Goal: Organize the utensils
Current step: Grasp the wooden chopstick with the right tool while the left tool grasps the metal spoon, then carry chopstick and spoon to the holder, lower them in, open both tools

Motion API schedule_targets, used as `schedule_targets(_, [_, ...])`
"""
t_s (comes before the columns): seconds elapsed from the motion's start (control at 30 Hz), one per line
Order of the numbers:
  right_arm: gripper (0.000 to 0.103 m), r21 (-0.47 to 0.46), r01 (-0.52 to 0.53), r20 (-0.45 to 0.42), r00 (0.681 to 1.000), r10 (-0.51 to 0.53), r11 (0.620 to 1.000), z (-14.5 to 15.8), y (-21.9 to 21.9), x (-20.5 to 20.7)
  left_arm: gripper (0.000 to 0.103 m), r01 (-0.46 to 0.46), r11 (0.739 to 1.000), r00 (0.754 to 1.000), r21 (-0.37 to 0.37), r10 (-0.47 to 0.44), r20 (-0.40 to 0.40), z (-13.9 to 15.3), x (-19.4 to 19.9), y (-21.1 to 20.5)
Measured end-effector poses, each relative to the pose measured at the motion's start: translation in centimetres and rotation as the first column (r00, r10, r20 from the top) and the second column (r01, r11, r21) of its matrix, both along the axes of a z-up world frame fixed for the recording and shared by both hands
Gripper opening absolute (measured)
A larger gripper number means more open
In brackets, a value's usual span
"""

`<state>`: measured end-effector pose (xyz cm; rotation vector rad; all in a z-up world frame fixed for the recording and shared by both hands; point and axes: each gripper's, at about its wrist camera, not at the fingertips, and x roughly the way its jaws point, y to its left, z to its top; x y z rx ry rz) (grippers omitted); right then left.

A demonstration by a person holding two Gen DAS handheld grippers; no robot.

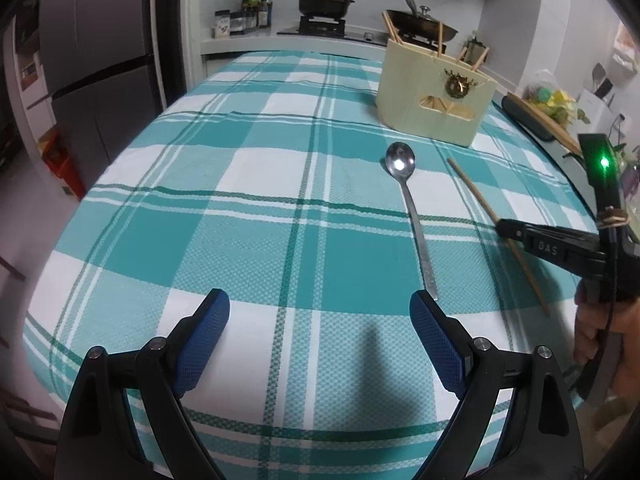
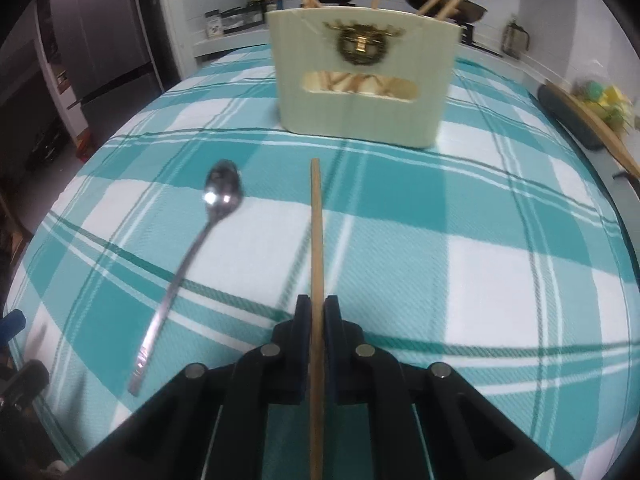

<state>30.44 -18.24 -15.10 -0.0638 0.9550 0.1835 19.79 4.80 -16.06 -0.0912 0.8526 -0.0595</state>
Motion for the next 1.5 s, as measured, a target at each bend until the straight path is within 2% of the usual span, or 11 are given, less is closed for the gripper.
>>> schedule_targets(0.27, [0.007, -0.033, 0.171, 0.026, 0.985, -0.17, 0.985, 0.1, -7.4, -5.7, 0.092, 0.05, 0.999, 0.999, 0.003, -0.05, -0.022, -0.3, 1.2, -1.8])
schedule_targets(0.4, [0.016, -0.008, 0.166, 0.009, 0.986, -0.166, 0.986, 0.3, -8.6, -6.9, 0.092, 0.098, 0.994, 0.994, -0.045, -0.1, -0.032, 0.4, 3.5, -2.1])
schedule_targets(0.47, [0.03, 0.015, 0.167, 0.012, 0.986, -0.167, 0.986, 0.5, -9.0, -7.2, 0.092, 0.132, 0.99, 0.99, -0.057, -0.134, -0.035, 0.8, 5.0, -2.6])
schedule_targets(0.67, [0.031, 0.07, 0.205, 0.004, 0.979, -0.205, 0.976, 0.5, -10.5, -7.5, 0.092, 0.191, 0.981, 0.979, -0.039, -0.193, -0.069, 0.4, 11.5, -5.7])
schedule_targets(0.8, [0.031, 0.098, 0.194, 0.012, 0.981, -0.196, 0.976, 1.1, -11.2, -7.3, 0.092, 0.2, 0.98, 0.976, 0.024, -0.196, -0.098, -1.0, 15.1, -7.5])
schedule_targets(0.93, [0.031, 0.115, 0.165, 0.008, 0.986, -0.167, 0.98, 1.9, -12.2, -6.9, 0.092, 0.2, 0.978, 0.972, 0.063, -0.19, -0.139, -2.8, 17.1, -8.0])
schedule_targets(1.03, [0.031, 0.091, 0.122, -0.004, 0.993, -0.122, 0.988, 2.5, -12.3, -6.1, 0.091, 0.213, 0.976, 0.972, 0.055, -0.206, -0.116, -2.9, 17.5, -7.9])
schedule_targets(1.13, [0.031, 0.08, 0.081, -0.014, 0.997, -0.08, 0.994, 2.9, -12.1, -4.9, 0.078, 0.218, 0.975, 0.973, 0.033, -0.214, -0.09, -2.7, 17.9, -7.9])
schedule_targets(1.2, [0.033, 0.077, 0.051, -0.034, 0.998, -0.049, 0.996, 3.0, -11.6, -3.6, 0.051, 0.227, 0.973, 0.971, 0.035, -0.224, -0.078, -2.5, 18.0, -8.0])
schedule_targets(1.27, [0.033, 0.072, 0.033, -0.048, 0.998, -0.03, 0.997, 2.8, -11.2, -2.3, 0.037, 0.241, 0.97, 0.968, 0.027, -0.239, -0.074, -2.3, 18.2, -8.2])
schedule_targets(1.5, [0.034, 0.033, -0.007, -0.125, 0.992, 0.011, 0.999, 1.3, -9.0, 2.9, 0.036, 0.252, 0.967, 0.966, 0.023, -0.25, -0.06, -1.8, 18.0, -8.1])
